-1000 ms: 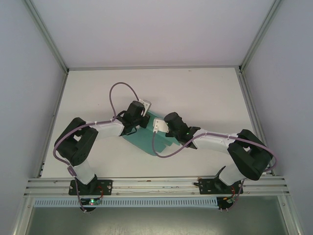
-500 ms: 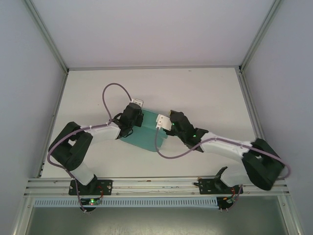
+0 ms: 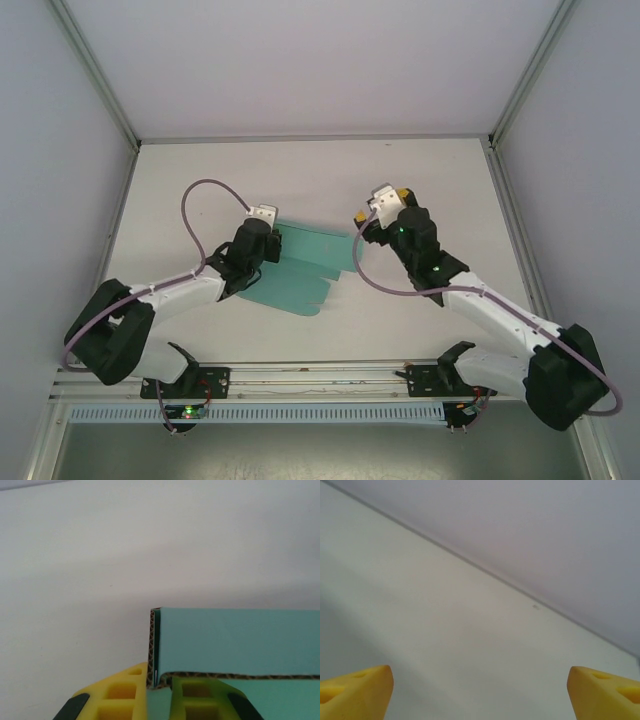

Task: Assemble paper box

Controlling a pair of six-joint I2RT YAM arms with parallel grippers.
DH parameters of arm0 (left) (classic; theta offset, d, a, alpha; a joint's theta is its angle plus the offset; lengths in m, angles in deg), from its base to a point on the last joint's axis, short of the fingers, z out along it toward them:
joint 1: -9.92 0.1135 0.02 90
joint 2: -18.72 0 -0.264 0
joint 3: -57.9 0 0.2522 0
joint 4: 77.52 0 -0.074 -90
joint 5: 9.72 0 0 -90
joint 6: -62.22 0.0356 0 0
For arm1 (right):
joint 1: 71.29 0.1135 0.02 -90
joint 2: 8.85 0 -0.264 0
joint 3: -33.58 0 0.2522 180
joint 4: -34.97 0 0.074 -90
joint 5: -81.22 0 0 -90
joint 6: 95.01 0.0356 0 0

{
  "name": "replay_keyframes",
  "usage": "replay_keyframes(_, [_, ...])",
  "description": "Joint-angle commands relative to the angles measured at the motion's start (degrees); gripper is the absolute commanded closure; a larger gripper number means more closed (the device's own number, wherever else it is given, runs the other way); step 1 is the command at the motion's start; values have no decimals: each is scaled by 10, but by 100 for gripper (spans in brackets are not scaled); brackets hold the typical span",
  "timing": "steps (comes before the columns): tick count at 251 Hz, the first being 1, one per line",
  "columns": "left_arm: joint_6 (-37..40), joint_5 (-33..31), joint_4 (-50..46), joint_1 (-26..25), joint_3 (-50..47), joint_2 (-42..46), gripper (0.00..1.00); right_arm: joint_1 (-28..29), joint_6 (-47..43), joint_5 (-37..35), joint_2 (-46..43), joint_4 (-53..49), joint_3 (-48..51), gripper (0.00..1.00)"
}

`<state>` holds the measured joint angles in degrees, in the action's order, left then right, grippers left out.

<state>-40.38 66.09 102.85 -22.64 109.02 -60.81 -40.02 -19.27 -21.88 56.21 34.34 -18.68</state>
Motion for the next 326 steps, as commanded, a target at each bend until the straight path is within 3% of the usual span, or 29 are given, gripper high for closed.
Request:
replay_keyframes(1, [-17,-6,17,0,-1,28,100,1,47,59,32,-28,-28,12])
replay_keyframes(45, [-34,-9,1,-1,7,33,100,26,37,126,73,-9,-31,14])
replay_keyframes(111, [-69,-25,-28,-1,34,6,100,77,58,103,119,58,-20,13])
replay_keyframes(166, [-71,-48,-60,-6,56,-18,100,123,29,-47,154,56,-49,7])
replay_keyframes(180, [-69,-46,-58,-7,54,-19,100,126,20,-72,158,38,-58,2])
replay_keyframes(237, [-44,23,-4,-10,25,-10,100,127,4,-71,174,37,-66,2])
replay_keyframes(285, [-51,62,9,-12,15,6,100,135,25,-84,210,155,-59,2])
replay_keyframes(326, [-65,53,12,-14,9,15,100,152,67,-187,254,304,-48,2])
